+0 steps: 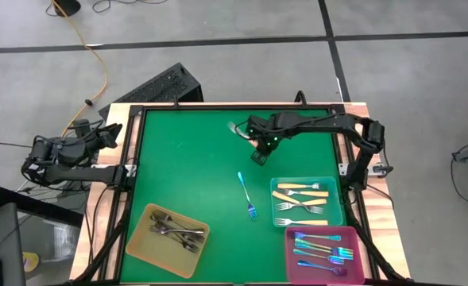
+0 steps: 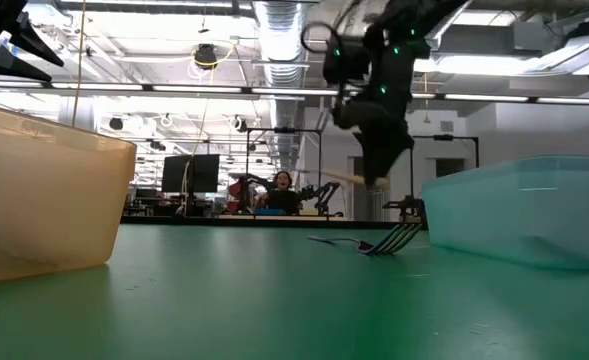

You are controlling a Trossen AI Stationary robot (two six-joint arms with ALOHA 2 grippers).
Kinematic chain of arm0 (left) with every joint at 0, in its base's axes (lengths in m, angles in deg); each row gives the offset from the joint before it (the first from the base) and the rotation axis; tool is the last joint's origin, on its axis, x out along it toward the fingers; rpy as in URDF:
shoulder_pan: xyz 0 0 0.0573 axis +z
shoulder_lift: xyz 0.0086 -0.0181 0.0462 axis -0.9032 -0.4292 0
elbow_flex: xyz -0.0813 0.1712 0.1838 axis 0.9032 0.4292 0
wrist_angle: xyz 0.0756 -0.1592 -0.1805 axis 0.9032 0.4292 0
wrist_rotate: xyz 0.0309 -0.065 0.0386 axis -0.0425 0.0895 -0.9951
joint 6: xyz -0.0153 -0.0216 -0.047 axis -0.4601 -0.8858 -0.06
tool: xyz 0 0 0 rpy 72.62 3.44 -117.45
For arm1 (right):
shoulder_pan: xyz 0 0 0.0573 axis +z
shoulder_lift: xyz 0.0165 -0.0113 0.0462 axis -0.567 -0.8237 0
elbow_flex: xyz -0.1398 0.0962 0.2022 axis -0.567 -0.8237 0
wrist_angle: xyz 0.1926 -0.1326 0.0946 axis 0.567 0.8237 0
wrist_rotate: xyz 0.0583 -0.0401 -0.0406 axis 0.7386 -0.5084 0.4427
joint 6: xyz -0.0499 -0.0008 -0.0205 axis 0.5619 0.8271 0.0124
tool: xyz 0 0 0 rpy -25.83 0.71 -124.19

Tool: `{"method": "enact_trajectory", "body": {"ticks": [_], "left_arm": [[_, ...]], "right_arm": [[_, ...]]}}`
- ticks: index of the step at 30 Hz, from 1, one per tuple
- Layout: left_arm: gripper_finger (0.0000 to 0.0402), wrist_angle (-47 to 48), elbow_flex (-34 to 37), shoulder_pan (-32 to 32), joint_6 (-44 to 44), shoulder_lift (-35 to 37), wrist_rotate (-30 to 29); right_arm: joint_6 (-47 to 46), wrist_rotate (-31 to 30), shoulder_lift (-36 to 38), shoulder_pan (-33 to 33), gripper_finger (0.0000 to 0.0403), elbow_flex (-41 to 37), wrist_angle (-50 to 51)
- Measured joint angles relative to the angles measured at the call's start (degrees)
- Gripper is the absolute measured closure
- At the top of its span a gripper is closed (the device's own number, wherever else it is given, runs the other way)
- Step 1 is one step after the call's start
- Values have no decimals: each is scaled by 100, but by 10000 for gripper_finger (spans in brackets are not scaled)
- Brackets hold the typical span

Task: Sort silverware by color (type)
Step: Put the yellow fork into the green bin

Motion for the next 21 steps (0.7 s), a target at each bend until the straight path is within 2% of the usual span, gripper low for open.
{"method": "enact_trajectory", "body": {"ticks": [12,18,21], "left_arm": [[243,1,0,0,2,0,7],[243,38,0,0,2,0,7],[243,75,0,0,31,0,7]], "right_arm": [[508,-60,3,1096,309,921,908],[539,-605,72,1756,309,1081,1106],[531,-673,219,2035,309,1075,1142]]}}
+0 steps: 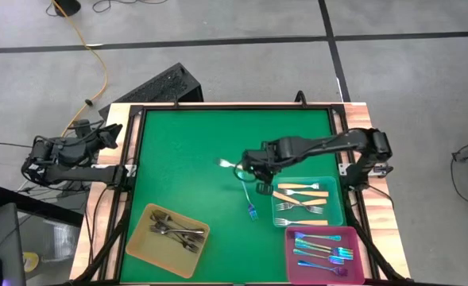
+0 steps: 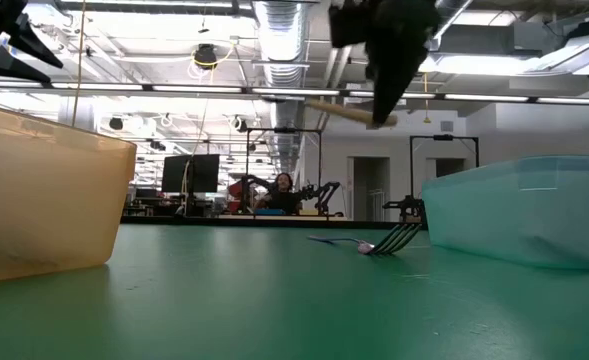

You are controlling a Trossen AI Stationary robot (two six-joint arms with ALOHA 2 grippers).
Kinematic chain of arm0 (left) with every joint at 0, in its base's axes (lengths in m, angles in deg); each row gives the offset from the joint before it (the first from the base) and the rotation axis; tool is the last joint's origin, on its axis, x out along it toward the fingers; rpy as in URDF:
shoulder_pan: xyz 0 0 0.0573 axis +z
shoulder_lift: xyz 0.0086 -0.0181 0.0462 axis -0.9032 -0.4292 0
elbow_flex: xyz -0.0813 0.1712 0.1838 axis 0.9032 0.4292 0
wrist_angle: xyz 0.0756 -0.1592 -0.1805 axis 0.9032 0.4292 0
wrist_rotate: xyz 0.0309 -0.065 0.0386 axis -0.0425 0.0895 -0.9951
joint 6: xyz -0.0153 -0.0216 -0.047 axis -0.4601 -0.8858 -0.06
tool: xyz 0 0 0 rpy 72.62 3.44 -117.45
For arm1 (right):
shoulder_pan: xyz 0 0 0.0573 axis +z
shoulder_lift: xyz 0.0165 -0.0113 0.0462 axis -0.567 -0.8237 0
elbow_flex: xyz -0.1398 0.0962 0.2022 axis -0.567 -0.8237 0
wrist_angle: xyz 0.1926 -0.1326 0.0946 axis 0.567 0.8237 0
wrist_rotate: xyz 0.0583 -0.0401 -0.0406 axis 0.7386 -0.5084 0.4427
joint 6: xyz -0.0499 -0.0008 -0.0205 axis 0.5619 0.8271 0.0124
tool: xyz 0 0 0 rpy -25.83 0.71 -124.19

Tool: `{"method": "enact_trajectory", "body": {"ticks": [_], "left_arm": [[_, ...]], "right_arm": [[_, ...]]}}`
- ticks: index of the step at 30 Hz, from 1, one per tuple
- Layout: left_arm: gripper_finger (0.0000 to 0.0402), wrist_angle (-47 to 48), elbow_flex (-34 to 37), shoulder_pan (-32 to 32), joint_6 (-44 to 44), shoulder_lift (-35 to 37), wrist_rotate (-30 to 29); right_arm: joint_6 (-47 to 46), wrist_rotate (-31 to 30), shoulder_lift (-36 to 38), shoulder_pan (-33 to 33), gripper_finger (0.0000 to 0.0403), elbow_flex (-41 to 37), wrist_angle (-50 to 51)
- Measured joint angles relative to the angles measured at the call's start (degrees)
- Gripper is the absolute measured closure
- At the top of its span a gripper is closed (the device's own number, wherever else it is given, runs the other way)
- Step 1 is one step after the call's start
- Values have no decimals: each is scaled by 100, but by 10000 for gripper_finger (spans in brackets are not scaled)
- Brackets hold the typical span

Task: Sort silverware by color (type)
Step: Put the yellow fork into the green bin

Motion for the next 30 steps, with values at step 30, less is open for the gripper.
{"method": "enact_trajectory", "body": {"ticks": [30], "left_arm": [[243,104,0,0,21,0,-109]], "right_arm": [[-2505,157,3497,2254,309,-3650,999]]}}
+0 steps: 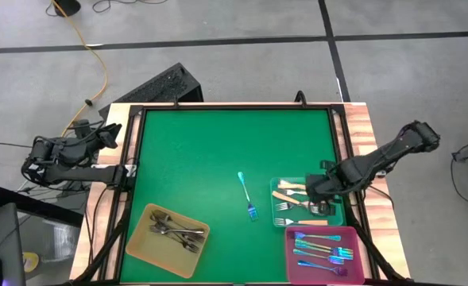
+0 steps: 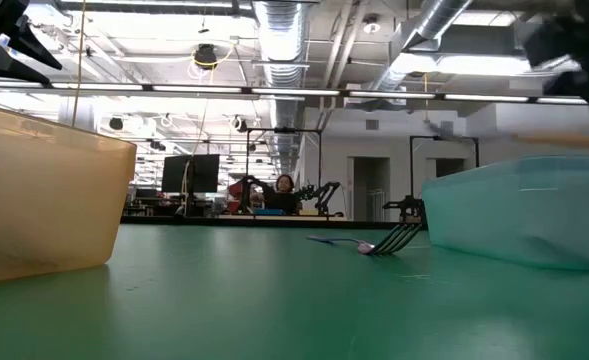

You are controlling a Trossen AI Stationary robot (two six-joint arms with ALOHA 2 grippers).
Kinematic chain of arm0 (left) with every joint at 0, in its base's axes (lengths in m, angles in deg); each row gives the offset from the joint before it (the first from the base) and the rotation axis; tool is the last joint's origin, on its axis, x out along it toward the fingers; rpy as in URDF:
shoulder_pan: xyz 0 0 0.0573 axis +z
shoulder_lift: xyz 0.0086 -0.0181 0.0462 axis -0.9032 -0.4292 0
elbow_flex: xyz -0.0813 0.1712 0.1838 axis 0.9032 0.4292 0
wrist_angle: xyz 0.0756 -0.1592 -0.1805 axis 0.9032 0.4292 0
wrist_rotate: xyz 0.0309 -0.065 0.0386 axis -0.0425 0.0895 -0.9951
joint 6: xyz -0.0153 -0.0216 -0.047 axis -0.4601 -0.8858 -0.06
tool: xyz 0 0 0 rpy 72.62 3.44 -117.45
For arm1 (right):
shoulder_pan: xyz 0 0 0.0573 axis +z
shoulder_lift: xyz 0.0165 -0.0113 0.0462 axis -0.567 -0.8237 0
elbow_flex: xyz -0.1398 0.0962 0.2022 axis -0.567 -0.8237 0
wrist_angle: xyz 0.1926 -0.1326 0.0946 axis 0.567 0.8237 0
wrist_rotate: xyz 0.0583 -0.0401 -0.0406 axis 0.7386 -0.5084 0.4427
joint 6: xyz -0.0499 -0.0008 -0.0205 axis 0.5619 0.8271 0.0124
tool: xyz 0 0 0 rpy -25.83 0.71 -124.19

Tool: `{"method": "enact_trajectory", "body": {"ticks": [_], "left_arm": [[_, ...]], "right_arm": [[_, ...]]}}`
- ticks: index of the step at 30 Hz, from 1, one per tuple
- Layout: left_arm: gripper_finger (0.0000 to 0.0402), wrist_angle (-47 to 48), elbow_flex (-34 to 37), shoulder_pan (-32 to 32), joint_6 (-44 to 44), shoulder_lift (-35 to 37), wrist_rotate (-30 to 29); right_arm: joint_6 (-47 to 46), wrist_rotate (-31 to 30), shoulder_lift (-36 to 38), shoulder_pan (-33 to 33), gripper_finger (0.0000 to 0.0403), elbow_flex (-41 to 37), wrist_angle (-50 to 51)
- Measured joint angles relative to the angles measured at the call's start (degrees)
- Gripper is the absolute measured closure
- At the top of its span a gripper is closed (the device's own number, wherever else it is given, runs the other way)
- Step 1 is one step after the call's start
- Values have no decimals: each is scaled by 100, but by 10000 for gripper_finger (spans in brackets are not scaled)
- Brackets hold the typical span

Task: Sort silverware by color (type)
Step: Put the yellow fork into the green bin

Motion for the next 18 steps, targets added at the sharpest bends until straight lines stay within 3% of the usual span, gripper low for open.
{"method": "enact_trajectory", "body": {"ticks": [11,18], "left_arm": [[243,4,0,0,-4,0,-44],[243,48,0,0,-7,0,-50]], "right_arm": [[-20,829,-68,623,309,-847,-321],[-56,924,-65,741,309,-1017,-678]]}}
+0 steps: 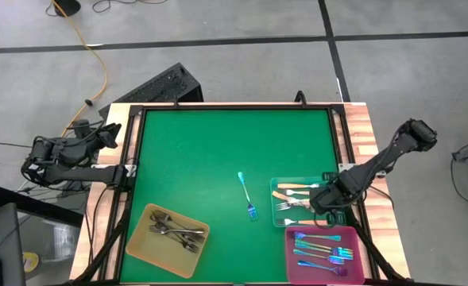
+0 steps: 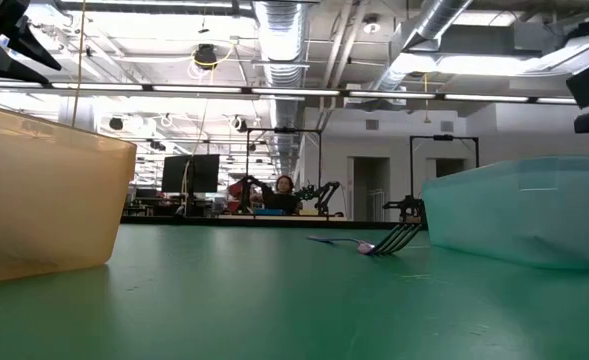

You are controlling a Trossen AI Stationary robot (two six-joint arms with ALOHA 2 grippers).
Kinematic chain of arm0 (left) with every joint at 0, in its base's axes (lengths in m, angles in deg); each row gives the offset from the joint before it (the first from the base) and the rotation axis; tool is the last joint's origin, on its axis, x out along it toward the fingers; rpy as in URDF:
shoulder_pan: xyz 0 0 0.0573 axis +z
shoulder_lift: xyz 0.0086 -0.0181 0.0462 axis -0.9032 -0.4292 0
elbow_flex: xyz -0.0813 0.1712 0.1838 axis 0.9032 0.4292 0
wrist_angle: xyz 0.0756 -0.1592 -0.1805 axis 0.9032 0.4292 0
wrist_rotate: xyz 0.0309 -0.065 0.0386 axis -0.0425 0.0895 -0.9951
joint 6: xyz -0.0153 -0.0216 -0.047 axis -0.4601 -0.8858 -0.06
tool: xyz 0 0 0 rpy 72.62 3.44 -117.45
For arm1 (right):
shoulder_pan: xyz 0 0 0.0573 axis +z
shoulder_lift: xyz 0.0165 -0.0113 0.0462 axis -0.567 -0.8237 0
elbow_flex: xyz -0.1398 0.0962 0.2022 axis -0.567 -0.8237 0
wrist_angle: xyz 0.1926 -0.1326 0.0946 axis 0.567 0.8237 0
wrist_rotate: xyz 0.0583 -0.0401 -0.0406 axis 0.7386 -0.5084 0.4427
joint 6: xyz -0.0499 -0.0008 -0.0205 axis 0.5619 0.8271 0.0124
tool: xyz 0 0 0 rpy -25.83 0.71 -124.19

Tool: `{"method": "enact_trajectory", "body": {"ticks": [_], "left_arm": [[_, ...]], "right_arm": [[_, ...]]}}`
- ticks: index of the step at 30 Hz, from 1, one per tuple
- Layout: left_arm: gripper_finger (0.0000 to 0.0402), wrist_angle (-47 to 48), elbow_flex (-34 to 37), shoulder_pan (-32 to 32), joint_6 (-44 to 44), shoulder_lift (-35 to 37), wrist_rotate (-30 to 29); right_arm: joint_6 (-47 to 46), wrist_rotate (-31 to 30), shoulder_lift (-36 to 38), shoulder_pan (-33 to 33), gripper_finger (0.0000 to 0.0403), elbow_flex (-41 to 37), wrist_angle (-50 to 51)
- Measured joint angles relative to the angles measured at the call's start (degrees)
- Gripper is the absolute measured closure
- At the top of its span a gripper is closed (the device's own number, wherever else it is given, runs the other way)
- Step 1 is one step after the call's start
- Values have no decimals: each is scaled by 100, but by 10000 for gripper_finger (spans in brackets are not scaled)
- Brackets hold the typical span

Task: Sort silverware by color (type)
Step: Put the yellow fork into the green bin

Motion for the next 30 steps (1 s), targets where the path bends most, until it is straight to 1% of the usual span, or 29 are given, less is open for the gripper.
{"method": "enact_trajectory", "body": {"ticks": [3,5,8,11,17,22,24,30], "left_arm": [[243,9,0,0,-8,0,0],[243,9,0,0,-16,0,0],[243,18,0,0,-45,0,0],[243,45,0,0,-46,0,-2],[243,46,0,0,-97,0,0],[243,48,0,0,-111,0,-24],[243,50,0,0,-111,0,-29],[243,50,0,0,-111,0,-26]], "right_arm": [[22,161,-24,59,309,-147,-418],[90,241,-133,75,309,-176,-516],[147,273,-358,70,309,-185,-544],[333,285,-645,70,309,-187,-773],[540,518,-1117,68,309,-185,-1086],[538,580,-1167,68,307,-183,-1102],[516,598,-1161,68,287,-183,-1129],[388,761,-1158,66,201,-183,-1128]]}}
